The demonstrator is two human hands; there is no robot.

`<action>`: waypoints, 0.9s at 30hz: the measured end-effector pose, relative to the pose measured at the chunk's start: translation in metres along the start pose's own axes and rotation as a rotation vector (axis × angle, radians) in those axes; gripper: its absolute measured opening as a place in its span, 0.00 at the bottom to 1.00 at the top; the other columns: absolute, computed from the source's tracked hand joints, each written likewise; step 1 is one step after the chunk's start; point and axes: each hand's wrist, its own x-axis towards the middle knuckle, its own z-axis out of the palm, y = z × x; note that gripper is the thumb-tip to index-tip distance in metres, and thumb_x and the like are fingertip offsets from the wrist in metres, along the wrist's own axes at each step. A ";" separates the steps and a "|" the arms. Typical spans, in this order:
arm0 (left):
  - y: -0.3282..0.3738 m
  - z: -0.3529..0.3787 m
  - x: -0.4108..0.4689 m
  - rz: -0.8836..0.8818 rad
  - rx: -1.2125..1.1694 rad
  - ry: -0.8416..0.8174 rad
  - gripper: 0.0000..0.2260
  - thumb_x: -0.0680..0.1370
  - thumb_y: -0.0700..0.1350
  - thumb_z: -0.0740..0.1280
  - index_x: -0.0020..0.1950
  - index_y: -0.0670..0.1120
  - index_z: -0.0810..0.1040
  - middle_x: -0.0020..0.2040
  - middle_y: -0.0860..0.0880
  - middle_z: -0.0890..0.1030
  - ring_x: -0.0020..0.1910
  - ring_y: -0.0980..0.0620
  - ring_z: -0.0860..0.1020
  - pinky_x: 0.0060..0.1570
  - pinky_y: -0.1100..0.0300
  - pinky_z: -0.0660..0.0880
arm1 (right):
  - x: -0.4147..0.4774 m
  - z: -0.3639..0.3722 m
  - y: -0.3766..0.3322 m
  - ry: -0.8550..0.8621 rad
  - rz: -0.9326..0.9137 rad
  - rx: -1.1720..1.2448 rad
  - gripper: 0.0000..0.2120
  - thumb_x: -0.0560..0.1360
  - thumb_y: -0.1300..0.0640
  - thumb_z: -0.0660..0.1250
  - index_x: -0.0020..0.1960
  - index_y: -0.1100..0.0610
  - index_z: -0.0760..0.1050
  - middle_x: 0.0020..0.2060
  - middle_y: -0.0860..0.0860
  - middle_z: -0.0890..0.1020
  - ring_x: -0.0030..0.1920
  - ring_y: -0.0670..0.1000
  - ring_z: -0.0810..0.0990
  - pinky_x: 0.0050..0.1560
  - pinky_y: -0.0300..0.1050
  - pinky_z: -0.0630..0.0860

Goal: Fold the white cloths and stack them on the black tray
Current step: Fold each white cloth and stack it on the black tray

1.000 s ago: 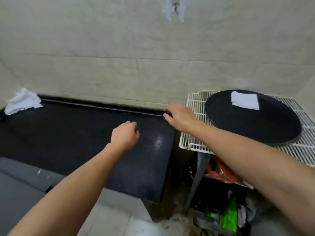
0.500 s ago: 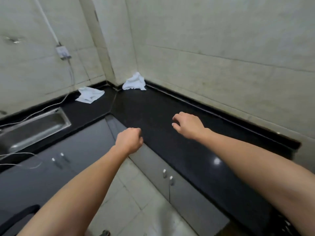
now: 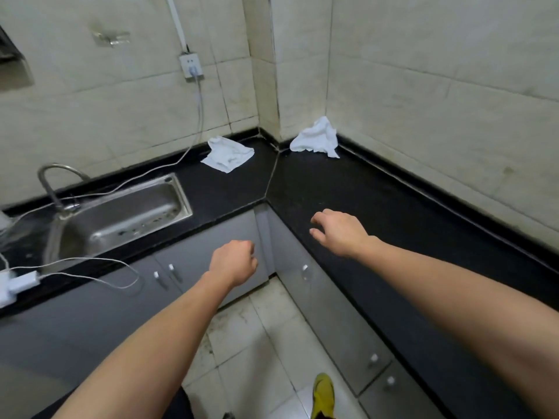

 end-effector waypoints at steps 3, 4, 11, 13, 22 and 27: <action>-0.023 0.003 0.047 -0.031 -0.012 0.005 0.11 0.77 0.48 0.60 0.54 0.45 0.77 0.54 0.43 0.80 0.53 0.41 0.78 0.45 0.54 0.72 | 0.064 0.012 0.006 -0.016 -0.015 0.006 0.16 0.79 0.45 0.58 0.62 0.52 0.73 0.57 0.52 0.77 0.54 0.57 0.78 0.50 0.51 0.74; -0.033 0.003 0.064 -0.050 -0.017 0.007 0.11 0.77 0.48 0.60 0.54 0.45 0.77 0.54 0.43 0.80 0.53 0.41 0.78 0.46 0.54 0.73 | 0.088 0.016 0.007 -0.027 -0.026 0.009 0.16 0.79 0.45 0.58 0.62 0.52 0.73 0.57 0.52 0.77 0.55 0.57 0.78 0.50 0.51 0.73; -0.096 -0.015 0.158 -0.166 -0.061 0.043 0.08 0.75 0.48 0.61 0.50 0.47 0.77 0.51 0.45 0.81 0.51 0.42 0.78 0.44 0.54 0.72 | 0.235 0.023 -0.007 -0.044 -0.121 0.037 0.16 0.79 0.45 0.59 0.61 0.52 0.74 0.56 0.52 0.78 0.54 0.57 0.78 0.49 0.50 0.74; -0.120 -0.015 0.176 -0.197 -0.069 0.014 0.08 0.75 0.48 0.61 0.49 0.48 0.77 0.50 0.45 0.81 0.50 0.42 0.78 0.43 0.54 0.72 | 0.273 0.031 -0.022 -0.075 -0.163 0.048 0.16 0.79 0.45 0.59 0.61 0.52 0.74 0.56 0.52 0.78 0.55 0.57 0.78 0.49 0.49 0.74; -0.236 -0.011 0.295 -0.265 -0.063 0.007 0.10 0.77 0.50 0.62 0.53 0.46 0.77 0.53 0.42 0.81 0.53 0.41 0.78 0.48 0.53 0.74 | 0.432 0.077 -0.071 -0.140 -0.197 0.022 0.17 0.78 0.44 0.59 0.63 0.51 0.73 0.57 0.51 0.77 0.56 0.56 0.78 0.51 0.51 0.76; -0.300 -0.010 0.369 -0.235 -0.118 -0.032 0.09 0.78 0.49 0.61 0.51 0.46 0.76 0.51 0.45 0.80 0.50 0.44 0.78 0.47 0.53 0.75 | 0.513 0.097 -0.092 -0.176 -0.114 0.005 0.17 0.79 0.45 0.59 0.63 0.51 0.72 0.57 0.51 0.77 0.55 0.55 0.78 0.46 0.48 0.72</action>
